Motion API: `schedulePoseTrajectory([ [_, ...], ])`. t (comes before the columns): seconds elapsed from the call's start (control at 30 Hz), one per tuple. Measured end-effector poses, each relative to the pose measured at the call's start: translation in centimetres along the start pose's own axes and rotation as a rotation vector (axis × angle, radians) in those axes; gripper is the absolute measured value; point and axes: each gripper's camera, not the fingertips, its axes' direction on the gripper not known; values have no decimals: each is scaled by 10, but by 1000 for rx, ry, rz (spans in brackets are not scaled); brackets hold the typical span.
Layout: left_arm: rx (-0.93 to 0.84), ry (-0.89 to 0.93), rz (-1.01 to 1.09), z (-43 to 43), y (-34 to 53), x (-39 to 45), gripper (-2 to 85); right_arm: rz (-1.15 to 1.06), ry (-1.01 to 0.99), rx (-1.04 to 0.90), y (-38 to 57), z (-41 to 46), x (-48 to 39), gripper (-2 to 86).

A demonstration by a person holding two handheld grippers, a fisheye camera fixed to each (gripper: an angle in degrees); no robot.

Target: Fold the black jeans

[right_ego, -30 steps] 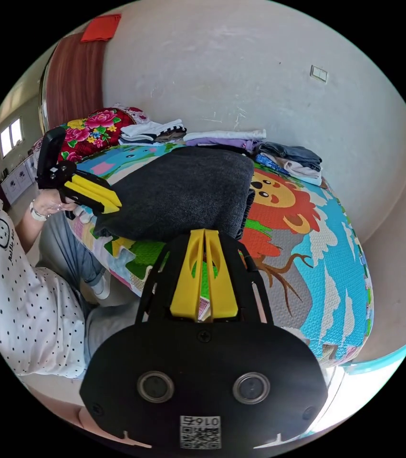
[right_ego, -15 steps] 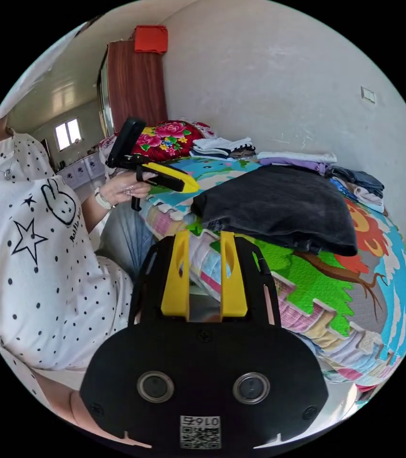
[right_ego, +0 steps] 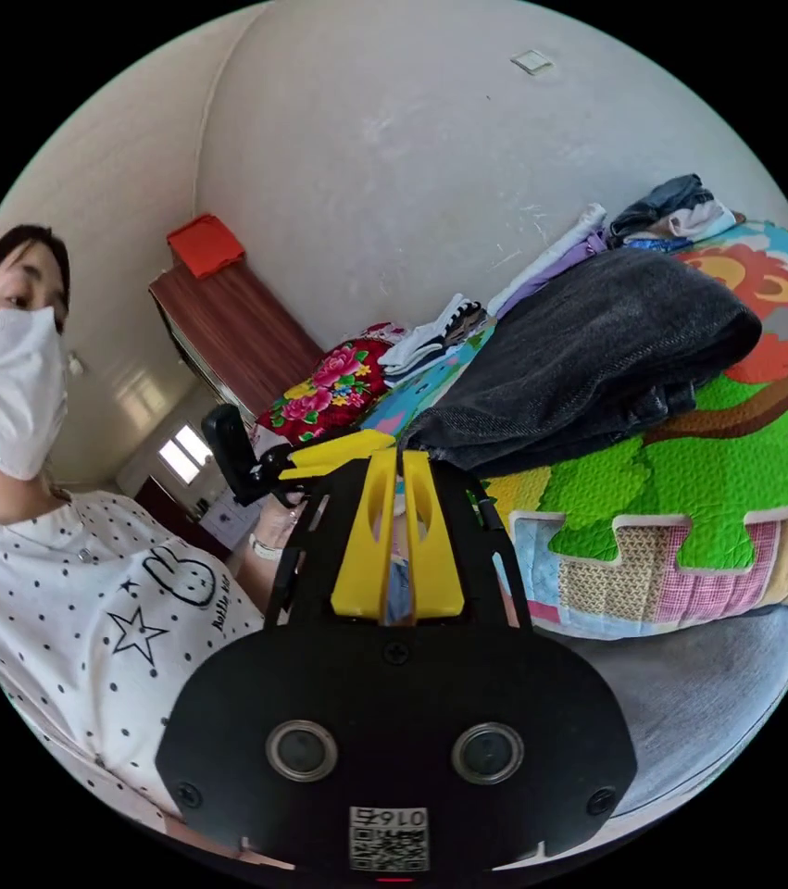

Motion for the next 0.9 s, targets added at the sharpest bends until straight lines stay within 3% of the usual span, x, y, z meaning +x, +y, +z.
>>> schedulePoseTrajectory([
  [0.4,-55,-106,132,28,-3,50,-8,-113,166,-66,10,-6,-20,4],
  [0.57,-72,-89,172,34,10,48,-10,42,91,-3,44,14,-4,5],
  [0.7,-30,-77,147,36,19,43,-10,22,132,29,66,25,-13,10],
  [0.8,-1,-52,103,31,18,38,-10,-77,250,-2,68,19,-29,23],
  [0.9,68,-48,72,26,11,36,-10,-241,443,90,60,-7,-58,33],
])
